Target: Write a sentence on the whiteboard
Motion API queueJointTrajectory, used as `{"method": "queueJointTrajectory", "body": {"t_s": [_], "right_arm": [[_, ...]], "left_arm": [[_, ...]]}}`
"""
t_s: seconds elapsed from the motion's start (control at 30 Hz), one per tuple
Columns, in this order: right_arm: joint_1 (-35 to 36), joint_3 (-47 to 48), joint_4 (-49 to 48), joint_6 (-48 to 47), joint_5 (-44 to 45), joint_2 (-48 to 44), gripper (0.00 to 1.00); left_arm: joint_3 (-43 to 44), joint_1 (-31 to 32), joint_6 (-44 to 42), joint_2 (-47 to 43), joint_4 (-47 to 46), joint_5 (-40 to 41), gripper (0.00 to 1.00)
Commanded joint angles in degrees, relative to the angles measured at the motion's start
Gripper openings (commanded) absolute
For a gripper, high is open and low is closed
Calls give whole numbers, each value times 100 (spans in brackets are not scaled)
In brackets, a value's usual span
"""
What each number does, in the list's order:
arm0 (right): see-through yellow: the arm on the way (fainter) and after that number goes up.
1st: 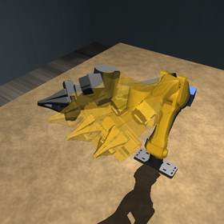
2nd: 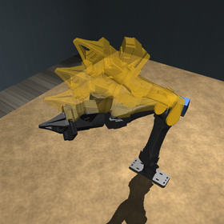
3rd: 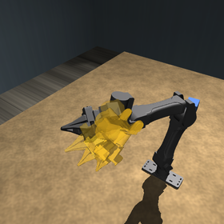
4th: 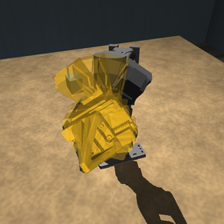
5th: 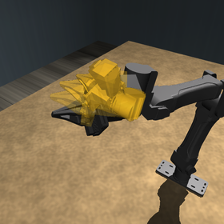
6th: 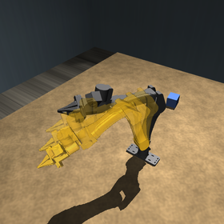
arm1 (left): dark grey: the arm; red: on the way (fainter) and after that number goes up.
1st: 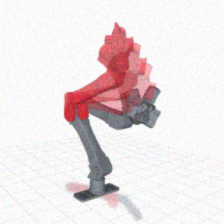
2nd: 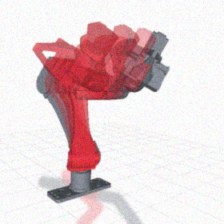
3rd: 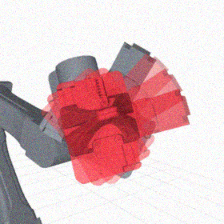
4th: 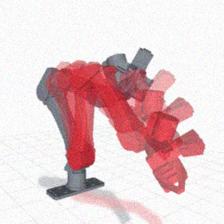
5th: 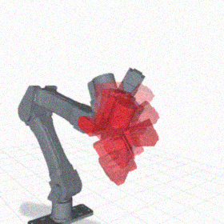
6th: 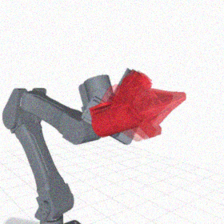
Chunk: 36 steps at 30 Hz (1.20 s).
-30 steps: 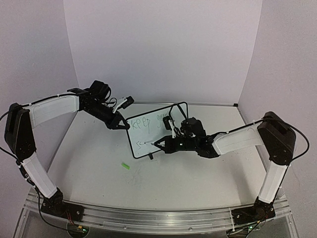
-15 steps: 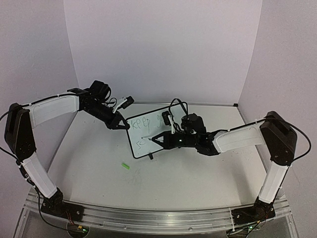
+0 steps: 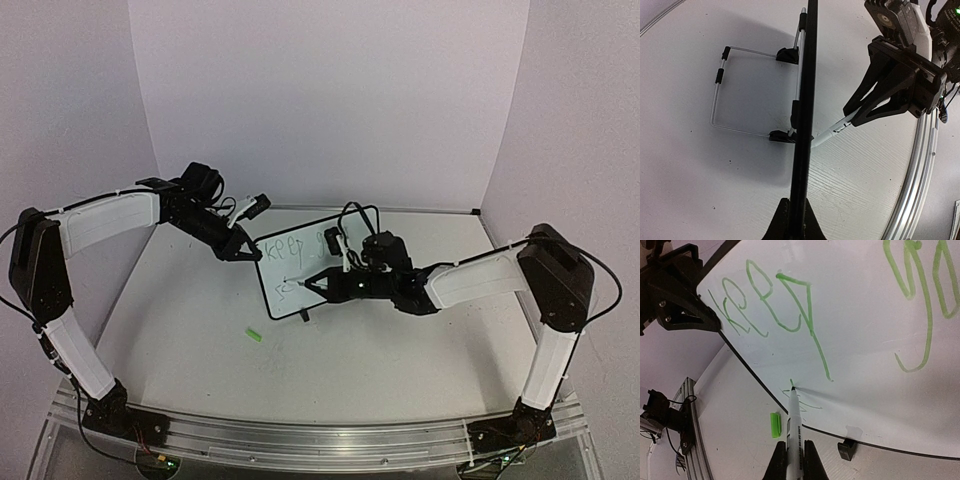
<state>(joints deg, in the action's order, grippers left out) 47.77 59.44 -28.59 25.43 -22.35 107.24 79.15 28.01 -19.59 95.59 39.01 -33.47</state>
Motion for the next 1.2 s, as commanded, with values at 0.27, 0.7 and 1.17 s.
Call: {"method": "queueJointTrajectory", "body": {"t_s": [0.27,0.7,1.17], "right_arm": [[-30,-223,-112,146,208,317,0],[-28,-346,-107,113,507,143,0],[-28,-495,-202,-35,200,-510,0]], "left_arm": [[38,3,-133,128,148,428,0],[39,5,-136,121,150,436,0],[39,3,-137,110,149,435,0]]}}
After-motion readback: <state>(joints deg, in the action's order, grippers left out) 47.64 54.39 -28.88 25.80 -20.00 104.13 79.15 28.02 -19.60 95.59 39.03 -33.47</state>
